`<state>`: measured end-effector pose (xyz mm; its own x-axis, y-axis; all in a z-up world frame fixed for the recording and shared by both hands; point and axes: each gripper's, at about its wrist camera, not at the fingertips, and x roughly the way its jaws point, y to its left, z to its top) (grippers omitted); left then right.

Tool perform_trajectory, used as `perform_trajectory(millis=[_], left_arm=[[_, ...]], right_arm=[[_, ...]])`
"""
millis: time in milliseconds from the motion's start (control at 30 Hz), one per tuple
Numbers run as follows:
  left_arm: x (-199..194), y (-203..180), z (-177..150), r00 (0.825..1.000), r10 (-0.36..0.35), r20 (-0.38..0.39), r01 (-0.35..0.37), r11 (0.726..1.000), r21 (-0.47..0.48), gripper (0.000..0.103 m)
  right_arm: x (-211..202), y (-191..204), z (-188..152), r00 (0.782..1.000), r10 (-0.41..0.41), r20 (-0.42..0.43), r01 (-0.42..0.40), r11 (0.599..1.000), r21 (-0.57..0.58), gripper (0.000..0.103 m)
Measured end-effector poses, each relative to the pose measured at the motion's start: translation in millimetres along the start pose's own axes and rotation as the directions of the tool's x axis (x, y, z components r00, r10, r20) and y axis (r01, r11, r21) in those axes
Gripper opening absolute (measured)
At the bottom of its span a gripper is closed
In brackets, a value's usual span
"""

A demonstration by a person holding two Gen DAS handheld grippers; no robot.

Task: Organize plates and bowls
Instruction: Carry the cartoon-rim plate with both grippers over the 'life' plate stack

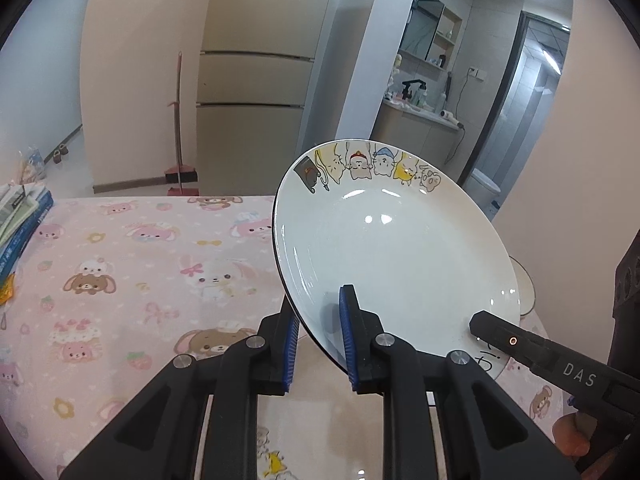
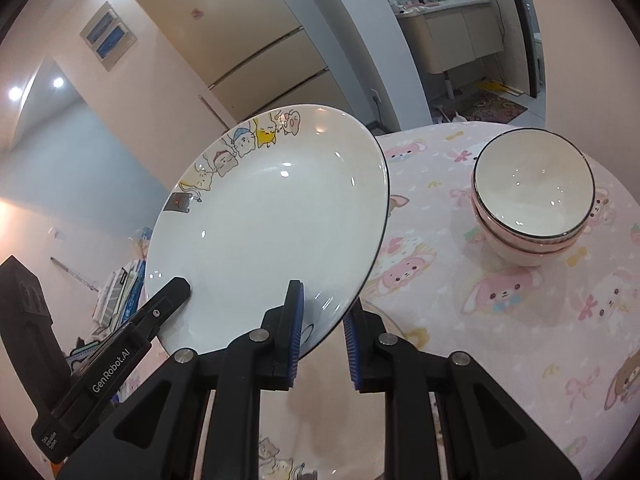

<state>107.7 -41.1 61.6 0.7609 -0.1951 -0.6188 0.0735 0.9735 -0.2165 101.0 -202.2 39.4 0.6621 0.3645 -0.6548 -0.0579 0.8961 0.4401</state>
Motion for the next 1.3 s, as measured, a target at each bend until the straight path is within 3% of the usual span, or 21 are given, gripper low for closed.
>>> perform_trajectory(millis=[233,467,900,1300], left_arm=[[-39.0,10.7,-24.7,1.000,-0.012,0.025,0.012,1.000,-0.027,0.022],[-64.6,15.0,-51.8,0.999,0.028,0.047,-0.027,0.999,-0.020,0.022],[-46.2,28.3,-95.0,0.999,0.000,-0.052,-0.004,0.998,-0.066,0.022],[-25.1,23.4,-114.9,0.995,0.025,-0.093,-0.027,0.999,-0.023,0.023]], right_arm=[[-24.8,11.2,-23.7,1.000,0.026,0.007,-0.026,0.998,-0.050,0.018],[-31.4,20.6,-50.8,0.998,0.054,-0.019,-0.055,0.994,-0.097,0.019],[-19.6,7.4,-84.1,0.997,0.017,-0.072,-0.024,0.994,-0.104,0.019],[-1.1,-12.2,-99.5,0.994,-0.023,-0.107,0.013,0.996,-0.088,0.019]])
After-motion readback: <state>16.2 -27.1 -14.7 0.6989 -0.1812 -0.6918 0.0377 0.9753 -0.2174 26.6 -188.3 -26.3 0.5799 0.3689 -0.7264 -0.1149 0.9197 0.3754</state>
